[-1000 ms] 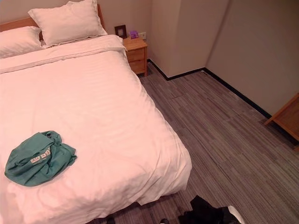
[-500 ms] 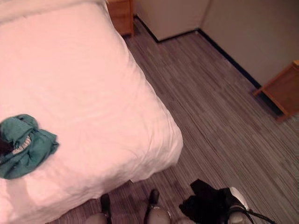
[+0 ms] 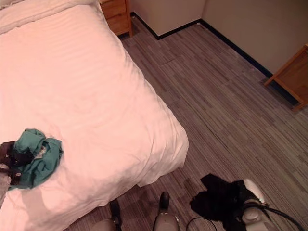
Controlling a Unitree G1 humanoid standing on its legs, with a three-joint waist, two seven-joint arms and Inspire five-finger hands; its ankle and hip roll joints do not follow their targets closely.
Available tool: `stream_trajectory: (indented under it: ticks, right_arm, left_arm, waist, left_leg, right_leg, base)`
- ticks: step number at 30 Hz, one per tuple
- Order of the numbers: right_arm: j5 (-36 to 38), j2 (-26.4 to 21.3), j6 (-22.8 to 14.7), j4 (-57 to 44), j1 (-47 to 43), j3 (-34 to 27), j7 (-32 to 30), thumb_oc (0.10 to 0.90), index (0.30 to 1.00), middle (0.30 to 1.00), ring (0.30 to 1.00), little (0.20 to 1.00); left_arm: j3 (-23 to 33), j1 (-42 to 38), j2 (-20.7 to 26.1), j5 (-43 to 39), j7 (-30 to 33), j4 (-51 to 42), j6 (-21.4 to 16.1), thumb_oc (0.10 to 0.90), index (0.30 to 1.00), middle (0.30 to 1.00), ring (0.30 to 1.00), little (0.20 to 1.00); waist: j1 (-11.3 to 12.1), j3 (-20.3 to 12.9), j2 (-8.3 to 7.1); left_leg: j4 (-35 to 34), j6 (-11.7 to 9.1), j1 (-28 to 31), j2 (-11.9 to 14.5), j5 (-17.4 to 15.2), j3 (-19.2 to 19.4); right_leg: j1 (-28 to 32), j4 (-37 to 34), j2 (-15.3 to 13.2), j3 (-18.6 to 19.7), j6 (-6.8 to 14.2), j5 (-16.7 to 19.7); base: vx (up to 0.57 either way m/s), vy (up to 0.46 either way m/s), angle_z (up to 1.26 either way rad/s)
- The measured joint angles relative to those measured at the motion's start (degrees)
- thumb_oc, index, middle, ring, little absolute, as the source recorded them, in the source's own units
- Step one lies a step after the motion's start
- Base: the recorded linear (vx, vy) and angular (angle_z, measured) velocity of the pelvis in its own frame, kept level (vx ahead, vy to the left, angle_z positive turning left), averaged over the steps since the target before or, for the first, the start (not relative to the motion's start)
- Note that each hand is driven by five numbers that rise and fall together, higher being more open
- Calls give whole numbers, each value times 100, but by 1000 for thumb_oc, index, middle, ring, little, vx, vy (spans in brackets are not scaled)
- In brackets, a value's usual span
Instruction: Pick up bed clothes into laundry basket.
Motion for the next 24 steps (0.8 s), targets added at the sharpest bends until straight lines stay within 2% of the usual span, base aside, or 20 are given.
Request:
stream_trajectory:
  ticks: [1,2,4,5,7,8,9,12,13,14,15,16,17,18,19,20,21,22,23,24]
  right_arm:
    - [-77,-127,-22,-209,-112,28,9,400,300,300,300,300]
    - [-138,-333,-42,-359,-325,134,41,400,300,300,300,300]
    - [-292,-850,60,-854,-884,178,133,400,300,300,300,300]
    - [-329,-1110,120,-1057,-1059,276,157,400,300,300,300,300]
    - [-364,-1449,110,-1580,-1059,-281,264,400,300,300,300,300]
    - [-361,-1655,52,-1681,-1079,-517,253,400,300,300,300,300]
    - [-361,-1608,-41,-1809,-1323,-875,48,400,300,300,300,300]
    - [-499,-1619,-169,-2100,-1406,-877,-77,400,300,300,300,300]
    - [-753,-1407,-185,-2304,-1463,-707,-146,400,300,300,300,300]
    - [-812,-1336,-195,-2318,-1609,-574,-210,400,300,300,300,300]
    - [-898,-1406,-237,-2335,-1554,-448,-220,400,300,300,300,300]
    - [-925,-1398,-238,-2311,-1544,-424,-219,400,300,300,300,300]
    - [-1149,-1439,-84,-2175,-1471,-88,-166,400,300,300,300,300]
    - [-1191,-1445,-94,-2177,-1465,-67,-162,400,300,300,300,300]
    - [-1129,-1382,-56,-2354,-1508,42,-150,400,300,300,300,300]
    - [-1094,-1378,-144,-2588,-1336,16,-158,400,300,300,300,300]
    - [-1046,-1383,-316,-2720,-1202,40,-160,400,300,300,300,300]
    - [-1042,-1380,-435,-2768,-1207,76,-159,400,300,300,300,300]
    - [-1048,-835,-295,-2486,-1843,479,-189,400,300,300,300,300]
    - [-1049,-707,-234,-2610,-2007,926,-94,400,300,300,300,300]
  left_arm:
    - [45,166,-64,-51,-20,-387,-11,400,300,300,300,300]
    - [-11,228,-58,-107,-100,-654,-24,400,300,300,300,300]
    - [-244,142,24,-97,-157,-937,-108,400,300,300,300,300]
    - [-307,106,81,-95,-155,-1125,-115,400,300,300,300,300]
    - [-450,-457,206,-90,-189,-1386,-203,400,300,300,300,300]
    - [-620,-825,356,-85,-120,-1426,-229,400,300,300,300,300]
    - [-855,-1491,777,-17,78,-1472,-262,400,300,300,300,300]
    - [-953,-2056,1047,366,449,-1464,-287,400,300,300,300,300]
    - [-1001,-2343,1183,593,618,-1470,-313,400,300,300,300,300]
    - [-1030,-2483,1241,637,674,-1435,-339,400,300,300,300,300]
    - [-1092,-2592,1262,698,660,-1429,-396,400,300,300,300,300]
    - [-1091,-2602,1262,715,659,-1432,-429,400,300,300,300,300]
    - [-1045,-2227,1085,812,663,-1694,-567,400,300,300,300,300]
    - [-1048,-2184,1084,813,634,-1694,-611,400,300,300,300,300]
    - [-578,-1635,767,804,662,-1978,-629,400,300,300,300,300]
    - [-324,-1247,520,797,696,-2165,-638,400,300,300,300,300]
    - [-270,-1022,447,784,726,-2204,-638,400,300,300,300,300]
    - [-302,-952,401,802,708,-2115,-628,400,300,300,300,300]
    - [-164,-670,80,711,715,-2031,-591,400,300,300,300,300]
    - [-268,-467,-317,523,631,-2020,-586,400,300,300,300,300]
  waist:
    - [77,75,-143]
    - [208,160,-297]
    - [179,127,-240]
    - [114,113,-161]
    - [-98,81,-111]
    - [-207,59,-78]
    - [-161,-27,-283]
    - [-167,-184,-590]
    - [-123,-217,-745]
    - [-77,-142,-725]
    - [-202,-142,-618]
    - [-204,-135,-617]
    - [94,-57,-229]
    - [58,-35,-180]
    - [277,-54,-49]
    - [415,-72,49]
    - [487,-70,10]
    - [505,-49,29]
    - [579,-28,43]
    - [1009,-39,-129]
  left_leg:
    - [247,-41,8,-99,-33,-323]
    - [665,-162,-4,-145,-221,-969]
    - [1245,-618,135,-25,-728,-1975]
    - [1132,-612,286,33,-758,-2072]
    - [635,-534,571,-3,-857,-2058]
    - [423,-367,613,-29,-944,-1874]
    - [66,-42,670,-247,-814,-1510]
    - [19,63,752,-689,-734,-1050]
    - [635,344,516,-1012,-894,-374]
    - [848,638,206,-948,-1001,-208]
    - [765,654,193,-877,-1066,-453]
    - [723,614,258,-895,-1059,-404]
    - [509,619,577,-723,-955,472]
    - [473,604,608,-717,-934,538]
    - [331,525,803,-553,-904,1208]
    - [296,514,897,-464,-907,1395]
    - [321,519,974,-444,-892,1383]
    - [332,512,1008,-417,-883,1264]
    - [1169,460,731,-89,-849,1365]
    - [1223,296,515,-7,-1077,1446]
  right_leg:
    - [33,-1,-132,137,-113,83]
    - [45,61,-231,345,-166,145]
    - [102,157,-173,569,-68,100]
    - [56,311,-189,626,10,29]
    - [14,510,-378,580,129,59]
    - [-126,597,-438,556,218,98]
    - [-466,767,-691,747,383,189]
    - [-746,717,-1034,764,405,614]
    - [-826,200,-1035,324,-23,1612]
    - [-947,135,-1135,-7,-82,1997]
    - [-974,188,-1197,-217,58,1761]
    - [-980,273,-1256,-328,227,1578]
    - [-1162,1727,-1420,-1231,100,109]
    - [-996,1830,-1508,-1268,169,82]
    - [-1111,3005,-1717,-1400,133,-715]
    - [-1086,3273,-1740,-1488,155,-931]
    - [-786,3015,-1770,-1522,116,-938]
    - [-606,2629,-1569,-1481,85,-975]
    - [-619,2363,-1180,-1665,-431,-665]
    - [-558,1837,-1010,-1839,-587,-574]
  base:
    - [-185,125,-71]
    - [-184,233,-99]
    - [-182,289,-72]
    - [-155,245,-4]
    - [-148,222,24]
    - [-207,192,-4]
    - [-291,148,-43]
    - [-385,88,-90]
    - [-505,112,-152]
    - [-462,136,-129]
    - [-373,86,-56]
    - [-562,74,-152]
    - [-381,-44,-167]
    - [-362,-79,-238]
    - [-169,-68,-149]
    - [-143,-72,-170]
    - [-178,-122,-112]
    - [-166,-180,-117]
    - [-179,-317,-232]
    - [-59,-344,-205]
